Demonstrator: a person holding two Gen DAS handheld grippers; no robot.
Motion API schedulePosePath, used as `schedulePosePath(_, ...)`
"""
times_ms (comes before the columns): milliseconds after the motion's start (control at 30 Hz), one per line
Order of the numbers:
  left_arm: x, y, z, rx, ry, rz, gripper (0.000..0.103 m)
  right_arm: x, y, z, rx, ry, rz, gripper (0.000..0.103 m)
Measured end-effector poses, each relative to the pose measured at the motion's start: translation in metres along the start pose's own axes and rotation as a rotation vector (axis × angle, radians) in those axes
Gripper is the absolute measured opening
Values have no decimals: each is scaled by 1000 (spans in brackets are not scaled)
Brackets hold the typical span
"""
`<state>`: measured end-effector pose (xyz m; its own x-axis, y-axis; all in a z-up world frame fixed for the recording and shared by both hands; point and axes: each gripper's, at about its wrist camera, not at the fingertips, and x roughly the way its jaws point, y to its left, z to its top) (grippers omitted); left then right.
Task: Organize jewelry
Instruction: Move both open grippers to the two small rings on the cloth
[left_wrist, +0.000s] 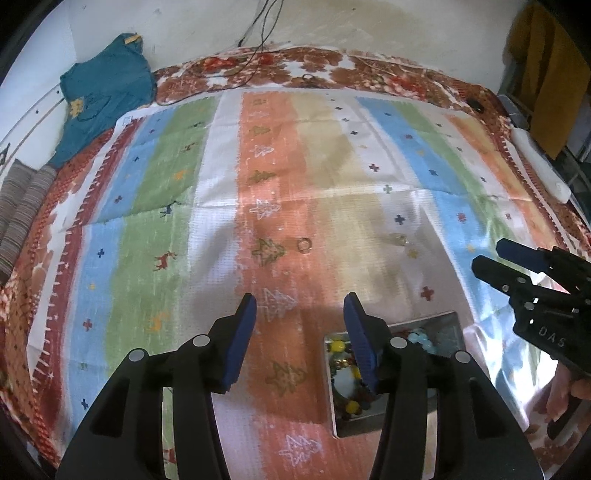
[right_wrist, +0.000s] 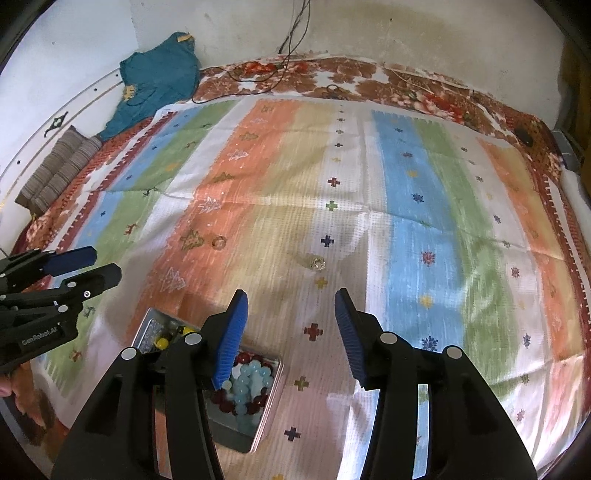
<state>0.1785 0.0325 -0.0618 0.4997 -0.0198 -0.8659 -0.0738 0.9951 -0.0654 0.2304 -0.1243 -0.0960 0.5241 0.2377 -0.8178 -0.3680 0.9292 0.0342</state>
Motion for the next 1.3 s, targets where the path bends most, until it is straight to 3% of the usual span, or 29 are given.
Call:
schedulePosePath(167, 13, 9, 6, -27, 20, -12, 49, 9, 1, 4, -10, 13, -6, 49)
schedulePosePath(533, 36, 2, 15, 15, 51, 11, 52, 34, 4, 17, -34, 45, -8, 49)
schedulePosePath(1000, 66, 19, 31, -67, 88, -26, 53, 61, -1, 24, -28, 86, -22, 49)
schedulePosePath(1300, 88, 12, 40, -46, 116, -25, 53, 85, -7, 26, -31, 129, -50, 49)
